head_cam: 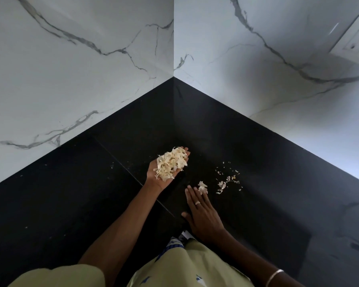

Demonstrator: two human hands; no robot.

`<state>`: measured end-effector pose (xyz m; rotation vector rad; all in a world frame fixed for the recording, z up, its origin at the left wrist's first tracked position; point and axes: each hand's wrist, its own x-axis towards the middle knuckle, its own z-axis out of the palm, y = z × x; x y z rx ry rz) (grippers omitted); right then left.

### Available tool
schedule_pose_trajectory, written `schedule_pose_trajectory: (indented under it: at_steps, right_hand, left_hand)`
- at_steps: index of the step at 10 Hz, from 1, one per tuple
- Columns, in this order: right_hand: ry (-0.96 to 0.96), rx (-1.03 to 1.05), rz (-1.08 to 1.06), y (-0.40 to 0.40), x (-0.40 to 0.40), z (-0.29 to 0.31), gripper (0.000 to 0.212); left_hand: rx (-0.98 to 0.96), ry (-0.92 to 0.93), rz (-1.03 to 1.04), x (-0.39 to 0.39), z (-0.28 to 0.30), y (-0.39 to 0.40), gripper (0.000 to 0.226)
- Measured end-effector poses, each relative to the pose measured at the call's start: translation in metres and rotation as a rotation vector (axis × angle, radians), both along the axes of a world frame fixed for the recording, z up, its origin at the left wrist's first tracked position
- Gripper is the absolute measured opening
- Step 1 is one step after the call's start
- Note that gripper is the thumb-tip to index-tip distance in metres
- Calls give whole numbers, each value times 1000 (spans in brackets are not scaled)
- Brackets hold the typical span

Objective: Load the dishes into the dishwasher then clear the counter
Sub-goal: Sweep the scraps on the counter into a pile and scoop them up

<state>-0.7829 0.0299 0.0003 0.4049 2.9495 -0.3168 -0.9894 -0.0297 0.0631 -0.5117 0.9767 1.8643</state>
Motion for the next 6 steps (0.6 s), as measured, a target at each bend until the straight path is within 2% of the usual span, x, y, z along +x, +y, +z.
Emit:
schedule_pose_trajectory:
  at_steps: [1,2,3,4,5,6]
  right_hand:
    - [14,71,-23,22,1,1,69]
    - [-25,118,-176,57,-5,5,72]
    - [33,98,-307,87,-3,13,68]
    - [242,-45,-422,113,1,25,59]
    - [352,-229,-650,142,-1,28,58]
    - [271,-303,-740,160,-10,25,58]
  left_hand:
    - [-126,20,-34,8,17,-2,55]
    - [-29,-75,30,19,15,-5,47]
    - [76,-234,-63,6,-14,-8,62]
    - [401,23,-78,-4,-28,-2,71]
    - [69,97,-98,11,1,11,56]
    - [214,-132,2,14,1,13,58]
